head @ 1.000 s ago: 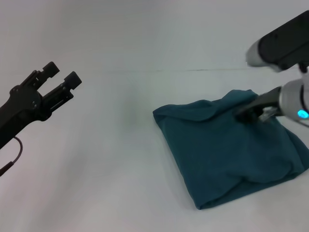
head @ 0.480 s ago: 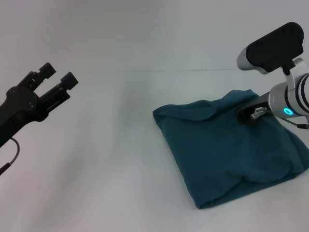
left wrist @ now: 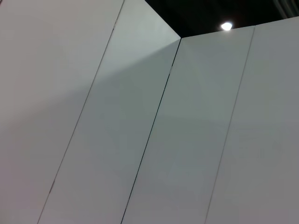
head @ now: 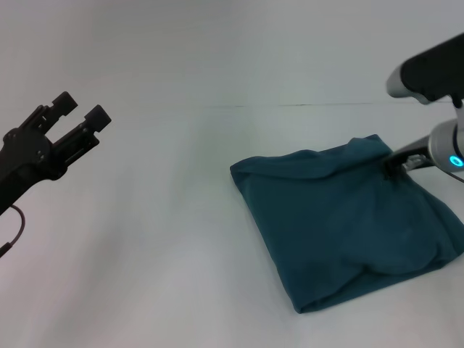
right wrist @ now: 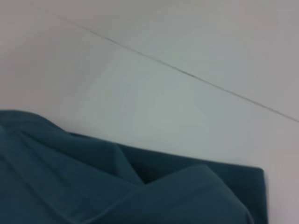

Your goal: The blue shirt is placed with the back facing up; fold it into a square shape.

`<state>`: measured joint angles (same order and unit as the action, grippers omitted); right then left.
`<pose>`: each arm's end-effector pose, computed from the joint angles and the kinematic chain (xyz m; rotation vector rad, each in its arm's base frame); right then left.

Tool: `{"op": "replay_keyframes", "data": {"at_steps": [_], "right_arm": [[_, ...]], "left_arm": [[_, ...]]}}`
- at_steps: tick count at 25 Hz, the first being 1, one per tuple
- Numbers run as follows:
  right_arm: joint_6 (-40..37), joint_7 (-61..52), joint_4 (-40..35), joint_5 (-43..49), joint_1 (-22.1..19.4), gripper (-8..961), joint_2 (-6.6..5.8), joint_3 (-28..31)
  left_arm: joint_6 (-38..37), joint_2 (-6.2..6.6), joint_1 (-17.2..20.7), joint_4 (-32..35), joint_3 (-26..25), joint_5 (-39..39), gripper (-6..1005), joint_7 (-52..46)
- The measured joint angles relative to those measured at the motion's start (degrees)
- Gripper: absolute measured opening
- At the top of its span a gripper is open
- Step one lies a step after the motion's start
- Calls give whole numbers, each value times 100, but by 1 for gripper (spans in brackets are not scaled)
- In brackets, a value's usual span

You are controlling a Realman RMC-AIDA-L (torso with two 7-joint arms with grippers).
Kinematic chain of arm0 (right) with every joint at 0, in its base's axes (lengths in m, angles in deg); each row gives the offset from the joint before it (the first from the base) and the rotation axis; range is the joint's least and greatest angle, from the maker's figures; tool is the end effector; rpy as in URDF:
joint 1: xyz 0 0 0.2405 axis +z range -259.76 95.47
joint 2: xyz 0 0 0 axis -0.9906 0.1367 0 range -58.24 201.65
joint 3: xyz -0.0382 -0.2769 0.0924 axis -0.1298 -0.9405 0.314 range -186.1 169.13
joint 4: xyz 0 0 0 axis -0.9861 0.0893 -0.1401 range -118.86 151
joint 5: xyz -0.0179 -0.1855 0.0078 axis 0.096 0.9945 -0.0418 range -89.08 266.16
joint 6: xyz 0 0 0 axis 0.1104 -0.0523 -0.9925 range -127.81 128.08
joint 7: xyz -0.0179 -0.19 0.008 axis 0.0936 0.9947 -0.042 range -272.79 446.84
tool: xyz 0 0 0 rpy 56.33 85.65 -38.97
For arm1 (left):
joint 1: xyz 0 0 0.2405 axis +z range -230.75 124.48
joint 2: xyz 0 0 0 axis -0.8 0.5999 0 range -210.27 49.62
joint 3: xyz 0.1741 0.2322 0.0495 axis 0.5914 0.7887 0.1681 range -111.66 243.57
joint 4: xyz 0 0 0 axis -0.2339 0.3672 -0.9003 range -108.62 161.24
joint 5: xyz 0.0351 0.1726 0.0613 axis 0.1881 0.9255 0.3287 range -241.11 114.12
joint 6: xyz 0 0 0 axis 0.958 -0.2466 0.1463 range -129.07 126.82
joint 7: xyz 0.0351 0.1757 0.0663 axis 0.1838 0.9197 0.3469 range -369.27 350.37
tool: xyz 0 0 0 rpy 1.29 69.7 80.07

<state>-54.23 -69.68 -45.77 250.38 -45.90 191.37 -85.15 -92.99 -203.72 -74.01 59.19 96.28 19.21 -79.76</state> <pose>0.2774 0.4499 -0.0413 -2.1116 0.9174 -0.2639 -0.2613 0.3385 0.0078 -2.0242 -0.6402 -1.3148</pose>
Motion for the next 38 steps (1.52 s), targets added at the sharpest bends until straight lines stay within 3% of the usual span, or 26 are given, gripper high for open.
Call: {"op": "replay_keyframes", "data": {"at_steps": [9, 19, 26, 31, 38], "right_arm": [[422, 444, 479, -219, -60, 41, 7, 534], [-962, 851, -1145, -2259, -585, 55, 33, 695], [-1313, 808, -1237, -2455, -588, 64, 49, 634], [-1215, 833, -891, -2410, -502, 70, 16, 620], [-709, 1072, 173, -2121, -19, 80, 22, 623]], "left_arm": [[-6, 0, -28, -1, 1, -3, 888, -6], [-67, 16, 5, 177, -9, -42, 888, -33], [-133, 18, 47, 203, -97, -44, 888, -59], [-146, 18, 73, 176, -158, -44, 887, -61], [-127, 18, 48, 175, -159, -40, 887, -62]]}}
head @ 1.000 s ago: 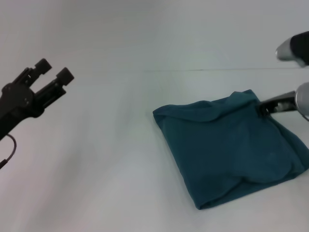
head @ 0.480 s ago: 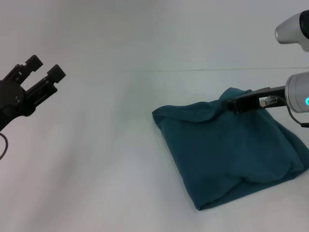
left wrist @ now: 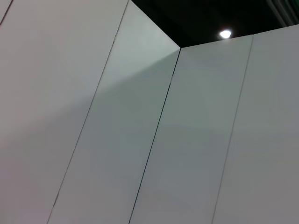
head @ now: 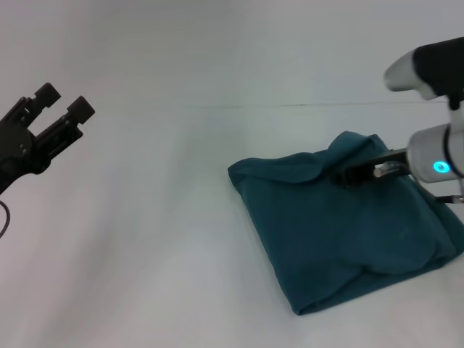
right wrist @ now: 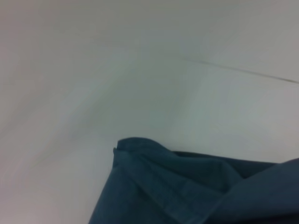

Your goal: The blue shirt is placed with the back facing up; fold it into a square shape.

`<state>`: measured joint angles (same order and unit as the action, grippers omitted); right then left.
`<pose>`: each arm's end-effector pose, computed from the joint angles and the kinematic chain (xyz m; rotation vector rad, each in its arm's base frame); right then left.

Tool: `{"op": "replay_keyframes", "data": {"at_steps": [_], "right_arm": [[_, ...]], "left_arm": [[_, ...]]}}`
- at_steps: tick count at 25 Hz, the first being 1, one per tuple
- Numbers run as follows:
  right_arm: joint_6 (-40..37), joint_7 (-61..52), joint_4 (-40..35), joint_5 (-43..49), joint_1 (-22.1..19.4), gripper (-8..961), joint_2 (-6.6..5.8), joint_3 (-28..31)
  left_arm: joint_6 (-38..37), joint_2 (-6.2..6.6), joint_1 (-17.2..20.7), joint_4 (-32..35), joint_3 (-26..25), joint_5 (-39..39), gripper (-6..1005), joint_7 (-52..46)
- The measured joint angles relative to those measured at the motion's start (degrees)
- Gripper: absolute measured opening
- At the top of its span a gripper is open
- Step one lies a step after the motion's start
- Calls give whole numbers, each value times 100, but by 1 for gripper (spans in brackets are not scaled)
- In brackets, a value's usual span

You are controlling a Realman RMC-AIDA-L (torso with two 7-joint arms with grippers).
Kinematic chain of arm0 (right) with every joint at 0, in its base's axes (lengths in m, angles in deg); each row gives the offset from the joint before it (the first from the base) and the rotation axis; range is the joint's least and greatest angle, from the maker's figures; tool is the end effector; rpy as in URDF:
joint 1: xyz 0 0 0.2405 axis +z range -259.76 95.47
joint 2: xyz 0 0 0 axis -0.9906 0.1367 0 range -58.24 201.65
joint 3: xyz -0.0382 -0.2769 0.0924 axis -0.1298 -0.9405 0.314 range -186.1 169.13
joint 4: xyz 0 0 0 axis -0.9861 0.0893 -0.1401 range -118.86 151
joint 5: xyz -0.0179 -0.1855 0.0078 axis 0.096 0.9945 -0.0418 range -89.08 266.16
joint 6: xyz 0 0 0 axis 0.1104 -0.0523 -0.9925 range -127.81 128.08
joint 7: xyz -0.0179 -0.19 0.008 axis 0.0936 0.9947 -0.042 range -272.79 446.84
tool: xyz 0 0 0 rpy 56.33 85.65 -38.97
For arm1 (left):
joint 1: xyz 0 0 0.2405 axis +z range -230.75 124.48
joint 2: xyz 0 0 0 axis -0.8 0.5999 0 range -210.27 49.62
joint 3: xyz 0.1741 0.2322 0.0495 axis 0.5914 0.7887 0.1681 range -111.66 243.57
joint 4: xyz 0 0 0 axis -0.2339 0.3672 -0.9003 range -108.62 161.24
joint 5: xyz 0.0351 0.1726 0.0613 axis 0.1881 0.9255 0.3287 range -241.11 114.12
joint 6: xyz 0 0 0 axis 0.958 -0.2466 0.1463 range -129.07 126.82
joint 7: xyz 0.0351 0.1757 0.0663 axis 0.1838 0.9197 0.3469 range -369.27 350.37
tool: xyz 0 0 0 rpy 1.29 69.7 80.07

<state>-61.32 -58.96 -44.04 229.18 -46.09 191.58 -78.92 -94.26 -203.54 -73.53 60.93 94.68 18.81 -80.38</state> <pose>0.2470 0.4292 -0.0669 -2.3242 1.1145 0.0069 -0.2629 0.3367 0.0206 -1.9983 -0.6069 -1.3224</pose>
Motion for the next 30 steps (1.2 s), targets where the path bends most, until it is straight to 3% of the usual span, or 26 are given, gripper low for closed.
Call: {"op": "replay_keyframes", "data": {"at_steps": [8, 23, 30], "right_arm": [[1039, 499, 1332, 8, 730, 90, -10, 0], [1889, 444, 1690, 278, 673, 110, -30, 375], [2241, -114, 1891, 908, 585, 119, -35, 527]], "left_arm": [[15, 4, -7, 38, 2, -4, 886, -53], [4, 19, -26, 45, -17, -4, 884, -70], [-11, 17, -25, 45, -17, -4, 884, -78]]}}
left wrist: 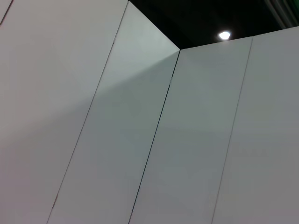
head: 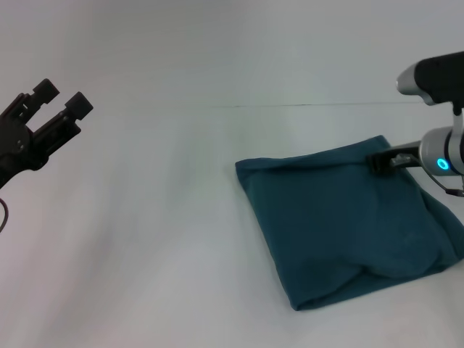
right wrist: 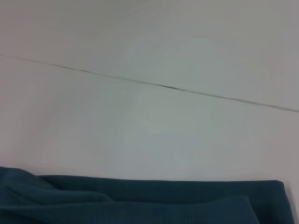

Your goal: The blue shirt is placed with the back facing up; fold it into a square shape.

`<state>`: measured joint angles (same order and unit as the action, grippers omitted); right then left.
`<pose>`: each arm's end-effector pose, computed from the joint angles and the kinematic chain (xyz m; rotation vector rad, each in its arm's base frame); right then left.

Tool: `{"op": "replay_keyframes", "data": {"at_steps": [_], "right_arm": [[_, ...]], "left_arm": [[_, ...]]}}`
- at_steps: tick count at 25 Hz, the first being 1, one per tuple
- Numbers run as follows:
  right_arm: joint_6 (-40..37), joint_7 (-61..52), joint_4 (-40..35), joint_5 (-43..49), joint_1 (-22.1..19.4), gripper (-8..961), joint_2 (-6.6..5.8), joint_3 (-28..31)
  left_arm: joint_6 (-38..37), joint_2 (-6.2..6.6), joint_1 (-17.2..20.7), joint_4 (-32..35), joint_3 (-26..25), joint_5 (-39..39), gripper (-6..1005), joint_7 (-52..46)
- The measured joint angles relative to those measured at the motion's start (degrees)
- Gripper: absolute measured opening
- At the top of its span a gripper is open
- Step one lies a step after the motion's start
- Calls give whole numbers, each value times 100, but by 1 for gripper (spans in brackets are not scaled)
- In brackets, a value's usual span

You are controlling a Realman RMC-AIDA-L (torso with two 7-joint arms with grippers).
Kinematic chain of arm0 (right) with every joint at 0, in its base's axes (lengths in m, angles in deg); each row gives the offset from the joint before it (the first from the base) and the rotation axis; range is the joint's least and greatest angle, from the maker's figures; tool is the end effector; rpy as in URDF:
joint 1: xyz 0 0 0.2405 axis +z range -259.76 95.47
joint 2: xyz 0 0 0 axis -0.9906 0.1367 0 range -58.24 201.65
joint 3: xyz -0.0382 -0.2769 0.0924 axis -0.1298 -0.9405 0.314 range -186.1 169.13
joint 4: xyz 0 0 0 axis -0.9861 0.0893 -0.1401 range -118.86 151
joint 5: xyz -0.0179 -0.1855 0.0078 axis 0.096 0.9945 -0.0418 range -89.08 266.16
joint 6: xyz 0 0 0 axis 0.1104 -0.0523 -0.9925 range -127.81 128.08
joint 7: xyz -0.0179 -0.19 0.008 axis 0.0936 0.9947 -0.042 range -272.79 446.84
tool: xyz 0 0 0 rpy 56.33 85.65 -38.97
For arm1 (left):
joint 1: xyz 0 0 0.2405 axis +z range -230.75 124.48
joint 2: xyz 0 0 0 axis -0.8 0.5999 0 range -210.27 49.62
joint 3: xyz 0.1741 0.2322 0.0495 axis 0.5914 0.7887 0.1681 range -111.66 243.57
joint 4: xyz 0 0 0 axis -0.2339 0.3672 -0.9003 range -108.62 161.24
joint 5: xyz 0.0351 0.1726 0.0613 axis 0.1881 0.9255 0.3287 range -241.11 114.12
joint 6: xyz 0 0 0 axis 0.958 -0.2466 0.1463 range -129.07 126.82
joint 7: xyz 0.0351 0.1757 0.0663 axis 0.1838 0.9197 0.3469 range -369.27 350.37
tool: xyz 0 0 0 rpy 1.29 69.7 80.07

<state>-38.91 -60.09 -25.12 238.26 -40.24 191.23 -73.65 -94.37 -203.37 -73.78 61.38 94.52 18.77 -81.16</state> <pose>0.2967 0.4740 -0.0584 -2.0432 1.0912 -0.0369 -0.2616 0.3383 0.0237 -1.9993 -0.6050 -1.3282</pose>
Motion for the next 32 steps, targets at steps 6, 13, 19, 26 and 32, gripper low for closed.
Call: {"op": "replay_keyframes", "data": {"at_steps": [6, 13, 19, 26, 32], "right_arm": [[-175, -82, -205, 6, -174, 127, 30, 37], [-1012, 309, -1509, -1495, -757, 136, 41, -186], [-1619, 764, -2471, -2656, -1059, 144, 39, -154], [-2293, 1301, -3136, -3579, -1424, 153, 24, 38], [-3420, 2849, -3044, -5698, -1806, 265, 69, 507]], "left_arm": [[-10, 0, 1, 0, 1, 0, 883, -1], [-9, 0, 0, -14, 1, 31, 884, -3], [47, 48, 12, 195, 41, 561, 883, -316], [-46, -47, 157, 1183, 245, 1767, 879, -918], [-81, -137, 229, 1837, 927, 2372, 877, -1190]]}}
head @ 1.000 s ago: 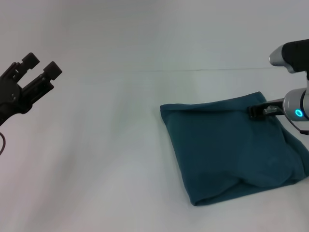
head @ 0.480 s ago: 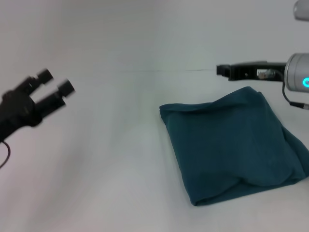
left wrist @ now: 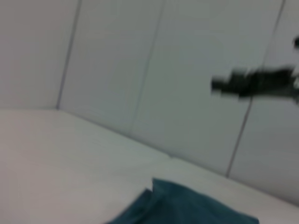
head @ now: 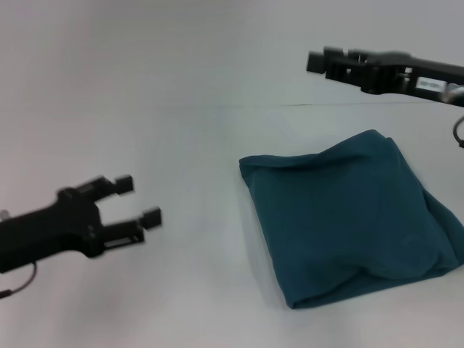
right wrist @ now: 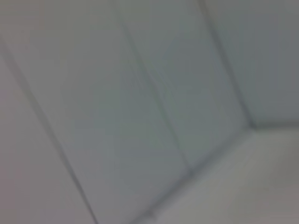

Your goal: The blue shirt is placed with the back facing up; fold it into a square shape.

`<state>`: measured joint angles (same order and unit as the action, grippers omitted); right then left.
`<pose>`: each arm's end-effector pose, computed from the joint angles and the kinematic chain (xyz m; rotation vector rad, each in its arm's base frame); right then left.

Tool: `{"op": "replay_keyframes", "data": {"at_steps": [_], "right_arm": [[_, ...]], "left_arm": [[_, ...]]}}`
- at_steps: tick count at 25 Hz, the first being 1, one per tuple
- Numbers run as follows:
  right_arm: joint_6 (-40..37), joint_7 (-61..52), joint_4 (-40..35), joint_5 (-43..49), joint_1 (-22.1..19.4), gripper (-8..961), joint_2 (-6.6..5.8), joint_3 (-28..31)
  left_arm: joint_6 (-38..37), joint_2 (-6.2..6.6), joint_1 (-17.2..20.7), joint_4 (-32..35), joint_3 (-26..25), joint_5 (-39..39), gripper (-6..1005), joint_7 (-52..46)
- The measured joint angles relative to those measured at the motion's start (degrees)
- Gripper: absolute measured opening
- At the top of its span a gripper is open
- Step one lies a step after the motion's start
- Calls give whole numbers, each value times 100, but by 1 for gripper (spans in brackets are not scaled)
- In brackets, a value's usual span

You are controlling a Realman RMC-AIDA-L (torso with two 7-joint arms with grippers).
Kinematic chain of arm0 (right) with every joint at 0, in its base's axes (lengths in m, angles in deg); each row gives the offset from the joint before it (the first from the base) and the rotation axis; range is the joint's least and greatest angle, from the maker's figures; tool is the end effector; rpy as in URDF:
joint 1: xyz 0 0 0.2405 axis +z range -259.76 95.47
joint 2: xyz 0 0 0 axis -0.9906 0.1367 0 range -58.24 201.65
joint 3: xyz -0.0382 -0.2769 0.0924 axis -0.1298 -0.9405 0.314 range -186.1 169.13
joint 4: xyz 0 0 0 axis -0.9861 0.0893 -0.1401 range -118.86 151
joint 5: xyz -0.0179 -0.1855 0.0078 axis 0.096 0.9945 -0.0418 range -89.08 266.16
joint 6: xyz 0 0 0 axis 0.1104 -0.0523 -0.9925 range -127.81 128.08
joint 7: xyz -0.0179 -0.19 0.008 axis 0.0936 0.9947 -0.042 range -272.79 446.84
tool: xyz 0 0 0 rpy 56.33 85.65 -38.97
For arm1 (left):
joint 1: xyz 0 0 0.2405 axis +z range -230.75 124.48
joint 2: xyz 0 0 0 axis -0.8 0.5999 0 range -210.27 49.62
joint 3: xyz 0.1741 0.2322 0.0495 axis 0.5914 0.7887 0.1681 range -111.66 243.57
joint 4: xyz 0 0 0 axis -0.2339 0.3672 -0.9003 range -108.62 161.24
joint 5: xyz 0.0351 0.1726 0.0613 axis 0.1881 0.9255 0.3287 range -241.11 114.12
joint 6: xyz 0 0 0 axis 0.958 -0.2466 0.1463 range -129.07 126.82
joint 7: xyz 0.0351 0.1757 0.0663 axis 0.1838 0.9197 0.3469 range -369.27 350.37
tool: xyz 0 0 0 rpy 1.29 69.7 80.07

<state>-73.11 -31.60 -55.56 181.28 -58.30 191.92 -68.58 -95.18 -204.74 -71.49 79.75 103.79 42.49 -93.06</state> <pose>0.1624 0.3860 0.0106 -2.4274 0.8213 0.9934 -0.2632 0.3094 -0.0305 -2.5183 -0.6591 -0.8683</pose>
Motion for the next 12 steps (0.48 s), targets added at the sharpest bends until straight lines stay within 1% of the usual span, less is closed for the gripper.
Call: {"op": "replay_keyframes", "data": {"at_steps": [3, 5, 7, 10, 12], "right_arm": [[-380, 1385, 318, -1325, -328, 322, -3, -33], [-602, 1951, 626, -1757, -449, 359, -16, 23], [-799, 2344, 1007, -2006, -499, 461, -25, 154], [-1002, 2641, 1485, -2196, -511, 615, -28, 313], [-1058, 2733, 1695, -2250, -491, 670, -28, 377]], "left_arm": [[196, -7, -81, 35, 370, 249, 875, -11], [398, -18, -110, 40, 625, 320, 874, -10], [638, -27, -138, 27, 755, 275, 873, -112], [857, -24, -200, -35, 725, -85, 872, -435], [829, -12, -212, -57, 700, -304, 871, -453]]}}
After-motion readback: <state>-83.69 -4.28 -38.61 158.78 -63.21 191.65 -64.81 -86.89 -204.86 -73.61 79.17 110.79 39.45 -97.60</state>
